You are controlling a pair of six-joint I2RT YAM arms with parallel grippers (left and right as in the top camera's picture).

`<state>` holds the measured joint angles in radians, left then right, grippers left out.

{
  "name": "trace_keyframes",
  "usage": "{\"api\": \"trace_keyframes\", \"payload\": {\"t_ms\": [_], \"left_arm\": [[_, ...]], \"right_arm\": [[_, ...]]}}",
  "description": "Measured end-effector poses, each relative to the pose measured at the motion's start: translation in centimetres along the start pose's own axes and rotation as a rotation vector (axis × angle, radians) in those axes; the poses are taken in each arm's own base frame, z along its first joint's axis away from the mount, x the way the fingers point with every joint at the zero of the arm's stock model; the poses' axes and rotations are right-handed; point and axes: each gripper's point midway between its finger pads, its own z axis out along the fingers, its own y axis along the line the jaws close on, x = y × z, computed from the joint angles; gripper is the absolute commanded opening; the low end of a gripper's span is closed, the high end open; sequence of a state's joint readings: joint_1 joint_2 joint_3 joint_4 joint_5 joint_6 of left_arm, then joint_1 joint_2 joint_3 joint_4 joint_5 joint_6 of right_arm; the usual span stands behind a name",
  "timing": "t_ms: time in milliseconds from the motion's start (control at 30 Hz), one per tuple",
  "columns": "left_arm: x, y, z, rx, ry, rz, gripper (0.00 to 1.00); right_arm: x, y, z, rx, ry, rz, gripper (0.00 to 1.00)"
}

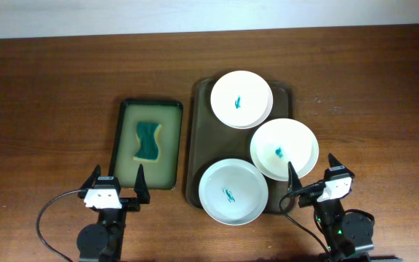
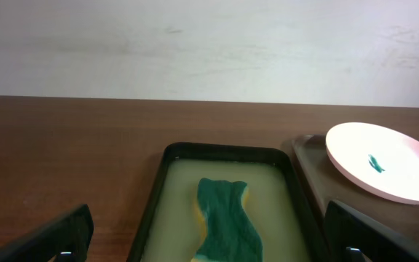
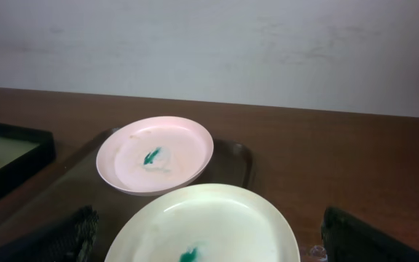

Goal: Clean dirty plates on tray and stack at the side
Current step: 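Grasp the green sponge in the soapy tray with the left gripper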

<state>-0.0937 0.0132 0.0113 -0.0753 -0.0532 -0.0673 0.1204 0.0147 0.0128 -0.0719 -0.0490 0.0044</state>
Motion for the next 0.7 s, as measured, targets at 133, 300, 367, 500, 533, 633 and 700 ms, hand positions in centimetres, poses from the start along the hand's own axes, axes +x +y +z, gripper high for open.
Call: {"api": "trace_keyframes", "payload": {"t_ms": [133, 300, 367, 500, 533, 633, 700], "left_arm": [[0.0, 0.0, 0.0, 0.0, 0.0, 0.0, 1.0], [0.01, 0.0, 0.0, 0.0, 0.0, 0.0, 0.99], [-0.01, 0.0, 0.0, 0.0, 0.0, 0.0, 0.99], [-0.05, 0.32, -0.01, -0.019, -0.002, 0.042, 0.99], [-0.14, 0.35, -0.01, -0.02, -0.005, 0.045, 0.99], [-0.32, 0.4, -0.01, -0.024, -0.013, 0.048, 0.99], [-0.35, -0.45, -0.01, 0.025, -0.014, 0.049, 1.0]], "right_arm": [[0.0, 0.0, 0.0, 0.0, 0.0, 0.001, 0.98], [0.0, 0.0, 0.0, 0.0, 0.0, 0.001, 0.98], [0.0, 0.0, 0.0, 0.0, 0.0, 0.001, 0.98], [0.0, 0.0, 0.0, 0.0, 0.0, 0.0, 0.98], [0.0, 0.0, 0.0, 0.0, 0.0, 0.0, 0.98], [0.0, 0.0, 0.0, 0.0, 0.0, 0.0, 0.98], [-0.28, 0.55, -0.01, -0.032, -0.011, -0.001, 0.98]]}}
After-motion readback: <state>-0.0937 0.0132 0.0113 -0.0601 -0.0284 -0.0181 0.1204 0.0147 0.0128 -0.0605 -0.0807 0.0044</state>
